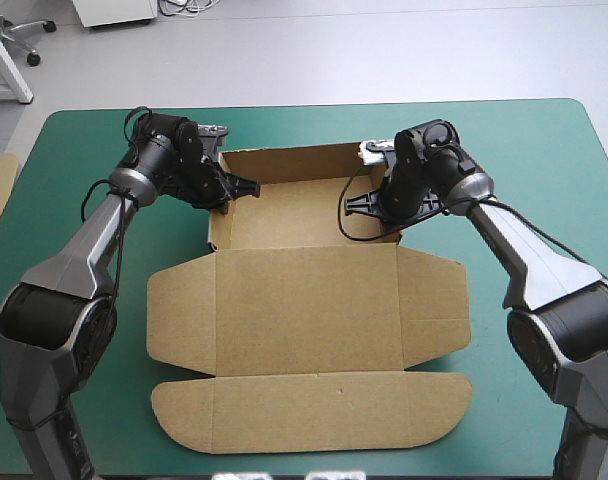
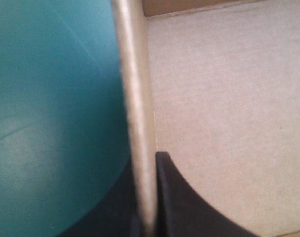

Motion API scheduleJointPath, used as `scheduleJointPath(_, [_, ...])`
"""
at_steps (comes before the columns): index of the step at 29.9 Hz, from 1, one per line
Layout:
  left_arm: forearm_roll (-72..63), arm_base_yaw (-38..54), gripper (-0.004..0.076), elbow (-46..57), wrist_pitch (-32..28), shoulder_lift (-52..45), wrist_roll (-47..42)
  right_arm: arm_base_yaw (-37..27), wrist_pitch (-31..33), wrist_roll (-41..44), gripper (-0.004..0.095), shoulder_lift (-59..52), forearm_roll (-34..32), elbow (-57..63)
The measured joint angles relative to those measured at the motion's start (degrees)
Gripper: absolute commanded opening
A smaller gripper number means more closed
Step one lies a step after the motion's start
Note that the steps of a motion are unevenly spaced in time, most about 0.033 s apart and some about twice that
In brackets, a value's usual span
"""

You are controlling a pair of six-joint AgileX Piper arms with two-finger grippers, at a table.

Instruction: Fold the box

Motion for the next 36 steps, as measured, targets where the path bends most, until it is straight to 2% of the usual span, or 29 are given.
scheduleJointPath(8, [0.79, 0.05, -0.0014, 2.65, -0.86, 2.77, 0.84, 0.00, -0.15, -0.59, -0.0024, 5.37, 2.10, 0.00])
scheduleJointPath(29, [-0.82, 0.52, -0.0008, 1.93, -0.34, 4.28, 2.38, -0.06, 0.53, -1.32, -0.0014, 6.23, 2.23, -0.69])
scheduleJointPath(31, [-0.82, 0.52, 0.0020, 1.93, -0.34, 4.28, 2.46, -0.06, 0.53, -1.81, 0.0029, 6.23, 2.23, -0.69])
scheduleJointPath(33, [-0.82, 0.52, 0.0085, 1.93, -0.34, 4.28, 3.23, -0.06, 0.53, -3.15, 0.0136, 6.23, 2.42, -0.69])
scheduleJointPath(35, [-0.82, 0.52, 0.0166, 1.93, -0.34, 4.28, 4.18, -0.11, 0.53, -5.81, 0.0289, 6.28, 2.64, -0.75])
scheduleJointPath(36, [-0.82, 0.52, 0.0231, 1.93, -0.47, 4.48, 4.71, -0.11, 0.30, -7.41, 0.0377, 6.53, 2.69, -0.80])
